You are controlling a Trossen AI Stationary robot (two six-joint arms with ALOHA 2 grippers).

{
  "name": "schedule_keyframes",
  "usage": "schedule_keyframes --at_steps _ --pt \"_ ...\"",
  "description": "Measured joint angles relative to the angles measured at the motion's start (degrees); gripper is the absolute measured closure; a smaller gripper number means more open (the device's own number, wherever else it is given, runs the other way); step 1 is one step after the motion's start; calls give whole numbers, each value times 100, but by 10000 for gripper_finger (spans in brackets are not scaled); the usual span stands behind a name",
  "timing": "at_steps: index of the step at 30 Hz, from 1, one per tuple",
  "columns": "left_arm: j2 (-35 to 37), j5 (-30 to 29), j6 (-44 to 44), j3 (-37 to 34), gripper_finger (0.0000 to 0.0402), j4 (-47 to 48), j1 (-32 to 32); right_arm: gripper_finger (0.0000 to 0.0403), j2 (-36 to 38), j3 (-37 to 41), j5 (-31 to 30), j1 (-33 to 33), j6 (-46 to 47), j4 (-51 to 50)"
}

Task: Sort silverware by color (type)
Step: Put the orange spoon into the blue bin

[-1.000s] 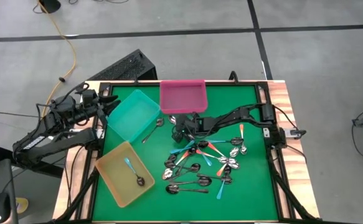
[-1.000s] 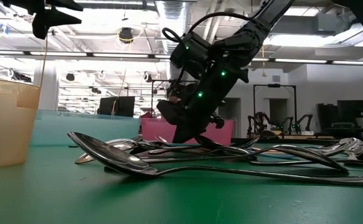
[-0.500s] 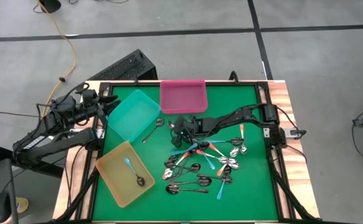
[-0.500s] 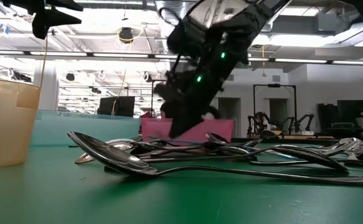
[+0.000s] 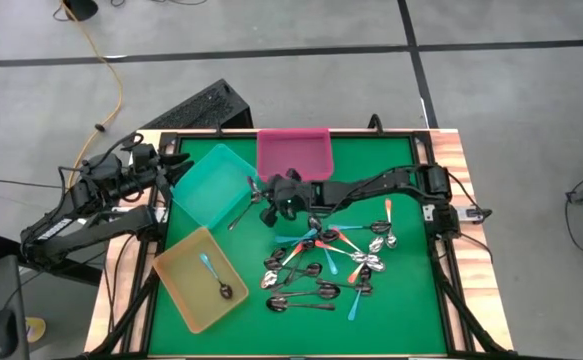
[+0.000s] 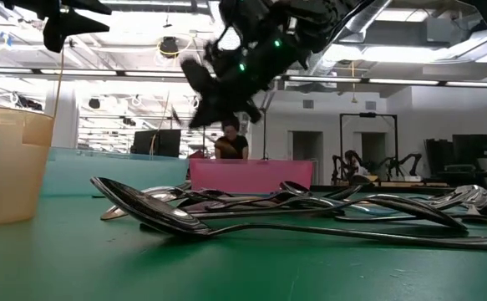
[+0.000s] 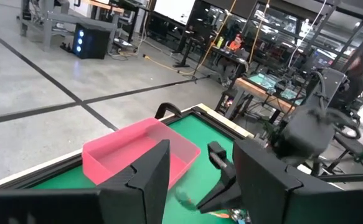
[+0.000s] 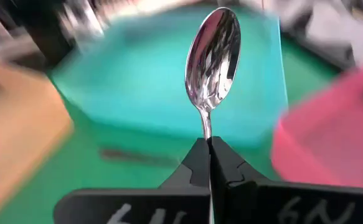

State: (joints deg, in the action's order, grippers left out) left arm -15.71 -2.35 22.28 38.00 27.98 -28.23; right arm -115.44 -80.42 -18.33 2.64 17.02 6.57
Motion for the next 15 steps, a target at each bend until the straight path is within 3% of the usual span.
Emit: schedule_keyframes --at_steps 6,15 --pt "1 0 0 0 243 -159 2 399 -8 8 279 69 -852 1774" --pt "-1 0 -54 0 243 -670 0 400 -15 9 945 356 -1150 3674"
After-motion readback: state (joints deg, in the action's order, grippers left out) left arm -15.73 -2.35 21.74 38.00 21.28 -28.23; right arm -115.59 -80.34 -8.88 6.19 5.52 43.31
